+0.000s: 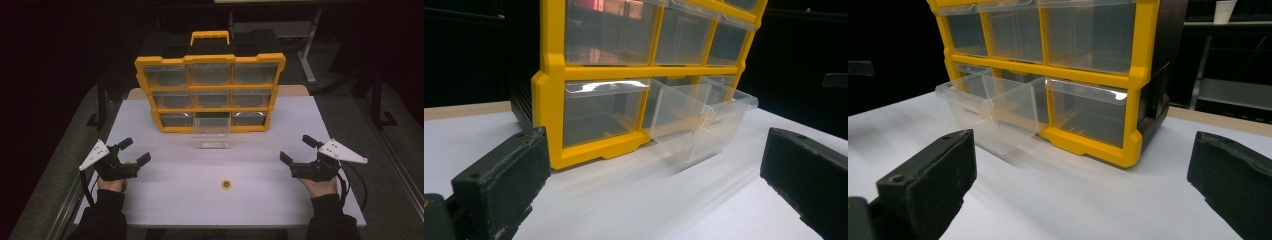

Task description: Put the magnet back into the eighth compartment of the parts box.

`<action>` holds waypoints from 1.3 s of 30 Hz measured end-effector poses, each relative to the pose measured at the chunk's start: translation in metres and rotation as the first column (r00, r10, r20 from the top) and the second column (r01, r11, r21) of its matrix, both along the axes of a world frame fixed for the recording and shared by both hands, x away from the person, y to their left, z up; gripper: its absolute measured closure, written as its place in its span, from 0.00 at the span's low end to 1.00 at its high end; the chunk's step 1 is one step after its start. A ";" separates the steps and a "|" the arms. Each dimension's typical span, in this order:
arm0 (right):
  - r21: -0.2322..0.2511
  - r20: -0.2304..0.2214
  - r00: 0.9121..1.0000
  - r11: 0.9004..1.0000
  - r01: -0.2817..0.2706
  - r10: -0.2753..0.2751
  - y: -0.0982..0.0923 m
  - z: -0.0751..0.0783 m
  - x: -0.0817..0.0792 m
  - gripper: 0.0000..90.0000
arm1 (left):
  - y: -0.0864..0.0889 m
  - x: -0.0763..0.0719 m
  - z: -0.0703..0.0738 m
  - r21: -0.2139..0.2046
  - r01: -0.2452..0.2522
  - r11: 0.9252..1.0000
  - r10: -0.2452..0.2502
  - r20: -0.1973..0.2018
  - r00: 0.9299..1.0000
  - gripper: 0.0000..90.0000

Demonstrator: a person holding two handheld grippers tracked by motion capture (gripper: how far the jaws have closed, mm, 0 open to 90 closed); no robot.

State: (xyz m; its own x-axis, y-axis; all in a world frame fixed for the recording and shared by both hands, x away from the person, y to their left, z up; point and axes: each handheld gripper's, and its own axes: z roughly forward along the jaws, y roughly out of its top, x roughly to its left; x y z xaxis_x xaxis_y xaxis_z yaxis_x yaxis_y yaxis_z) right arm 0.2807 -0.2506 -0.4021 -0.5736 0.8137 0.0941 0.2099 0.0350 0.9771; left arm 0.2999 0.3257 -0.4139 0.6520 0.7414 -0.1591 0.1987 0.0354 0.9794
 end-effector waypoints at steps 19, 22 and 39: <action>-0.017 -0.030 1.000 1.000 0.007 -0.007 0.003 -0.001 0.004 0.00 | 0.005 -0.001 -0.002 -0.016 -0.039 0.999 0.039 -0.007 0.999 0.00; -0.009 -0.036 0.999 1.000 0.013 -0.013 0.003 0.000 0.005 0.00 | 0.004 -0.001 -0.002 -0.020 -0.036 0.999 0.036 -0.008 0.999 0.00; -0.064 -0.051 0.998 0.997 -0.040 0.037 0.019 0.011 0.009 0.00 | 0.004 -0.001 -0.002 -0.023 -0.033 0.999 0.033 -0.010 0.999 0.00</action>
State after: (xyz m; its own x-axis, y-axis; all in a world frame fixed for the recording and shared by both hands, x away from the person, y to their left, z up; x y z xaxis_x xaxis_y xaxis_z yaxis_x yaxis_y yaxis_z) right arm 0.2894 -0.2315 -0.3912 -0.6006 0.7964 0.0705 0.2550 0.1072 0.9610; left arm 0.2993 0.3299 -0.4160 0.6254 0.7588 -0.1821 0.2059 0.0647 0.9764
